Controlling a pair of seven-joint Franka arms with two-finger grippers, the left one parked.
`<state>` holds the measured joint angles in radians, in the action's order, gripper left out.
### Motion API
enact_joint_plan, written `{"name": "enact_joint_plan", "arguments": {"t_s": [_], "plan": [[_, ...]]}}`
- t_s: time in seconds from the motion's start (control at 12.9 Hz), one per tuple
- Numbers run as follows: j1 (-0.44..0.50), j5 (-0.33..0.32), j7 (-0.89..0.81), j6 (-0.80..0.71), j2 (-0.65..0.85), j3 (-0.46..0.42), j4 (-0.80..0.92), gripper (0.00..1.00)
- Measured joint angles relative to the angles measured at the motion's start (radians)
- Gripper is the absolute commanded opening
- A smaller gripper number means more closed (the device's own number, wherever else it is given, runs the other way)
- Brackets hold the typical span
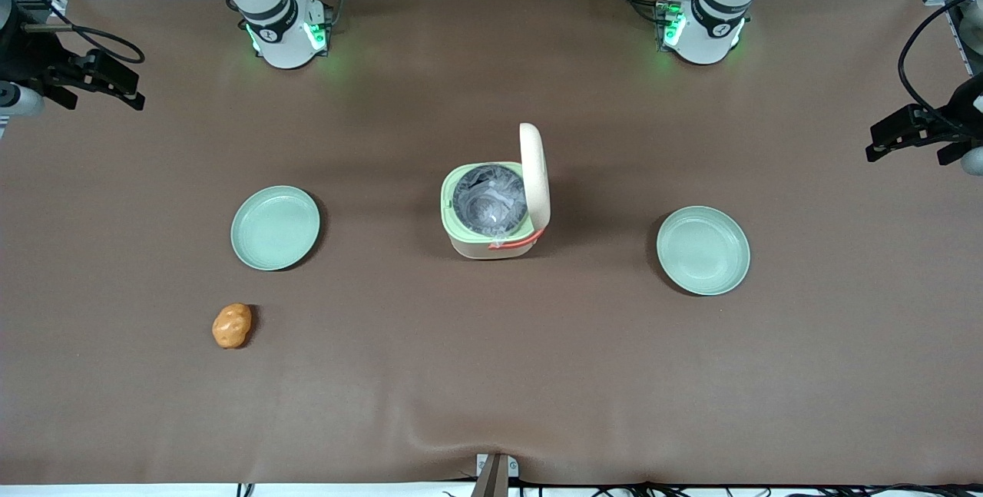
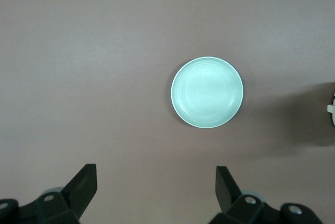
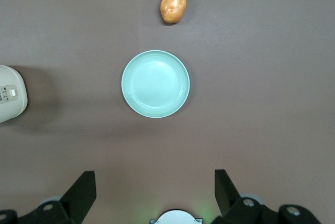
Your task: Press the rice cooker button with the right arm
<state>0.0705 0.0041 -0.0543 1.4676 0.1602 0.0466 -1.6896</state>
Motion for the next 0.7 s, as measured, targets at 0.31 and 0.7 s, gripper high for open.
{"name": "enact_joint_plan", "arguments": {"t_s": [0.31,0.7], "plan": [[0.0,0.0,0.006,0.015,0.01,0.0,-0.007,1.0],[0.0,0.0,0.008,0.025,0.01,-0.001,-0.005,1.0]]}}
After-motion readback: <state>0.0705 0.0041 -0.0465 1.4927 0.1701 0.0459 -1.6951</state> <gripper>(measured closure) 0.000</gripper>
